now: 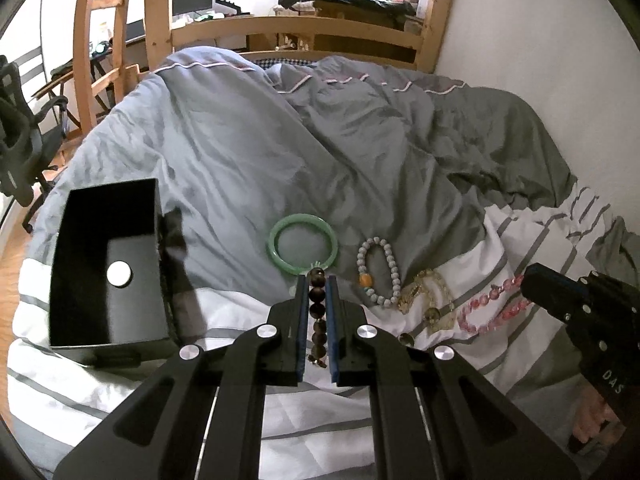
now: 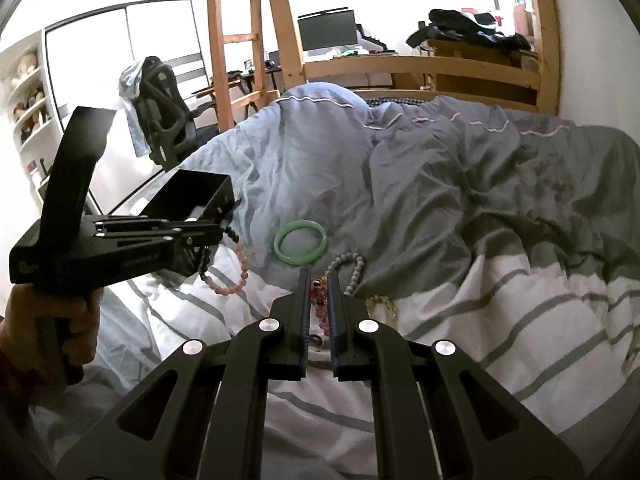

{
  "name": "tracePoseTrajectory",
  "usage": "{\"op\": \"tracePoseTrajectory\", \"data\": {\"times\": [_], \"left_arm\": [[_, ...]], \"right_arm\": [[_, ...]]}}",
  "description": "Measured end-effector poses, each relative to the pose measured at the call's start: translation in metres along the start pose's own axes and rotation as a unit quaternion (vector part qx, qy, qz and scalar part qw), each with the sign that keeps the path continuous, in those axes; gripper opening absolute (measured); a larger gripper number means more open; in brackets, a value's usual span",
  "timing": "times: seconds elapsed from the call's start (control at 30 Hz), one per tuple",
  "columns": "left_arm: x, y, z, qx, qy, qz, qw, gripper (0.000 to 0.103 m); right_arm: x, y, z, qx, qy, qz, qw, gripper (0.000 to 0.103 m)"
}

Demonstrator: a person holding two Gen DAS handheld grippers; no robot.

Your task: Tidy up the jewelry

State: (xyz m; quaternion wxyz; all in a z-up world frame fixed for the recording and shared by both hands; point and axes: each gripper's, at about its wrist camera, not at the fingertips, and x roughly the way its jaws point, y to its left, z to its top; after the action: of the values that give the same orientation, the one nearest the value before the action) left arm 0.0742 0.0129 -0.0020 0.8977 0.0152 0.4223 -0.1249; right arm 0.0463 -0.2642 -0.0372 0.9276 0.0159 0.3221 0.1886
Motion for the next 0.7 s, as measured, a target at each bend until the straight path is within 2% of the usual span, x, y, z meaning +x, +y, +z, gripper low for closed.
{"op": "tracePoseTrajectory", "data": {"times": [0.1, 0.17, 0.33, 0.7], "left_arm": [[-0.008, 0.005, 0.003, 0.001, -0.01, 0.012, 0.9999, 0.008], [-0.015, 0.008, 0.006, 0.012, -0.025, 0.04, 0.9988, 0.008], [-0.027, 0.032, 0.013, -0.007, -0.037, 0.052, 0.9979, 0.008], [-0.048, 0.085, 0.024, -0.052, -0.055, 0.08, 0.994, 0.008]], "right_arm": [[-0.001, 0.008, 0.009, -0.005, -0.001, 0.001, 1.0, 0.009], [0.002, 0.015, 0.014, -0.011, 0.001, 0.002, 1.0, 0.009], [0.013, 0.039, 0.024, -0.037, 0.01, 0.006, 0.999, 0.009], [0.045, 0.08, 0.047, -0.051, 0.023, 0.034, 0.998, 0.009]]}}
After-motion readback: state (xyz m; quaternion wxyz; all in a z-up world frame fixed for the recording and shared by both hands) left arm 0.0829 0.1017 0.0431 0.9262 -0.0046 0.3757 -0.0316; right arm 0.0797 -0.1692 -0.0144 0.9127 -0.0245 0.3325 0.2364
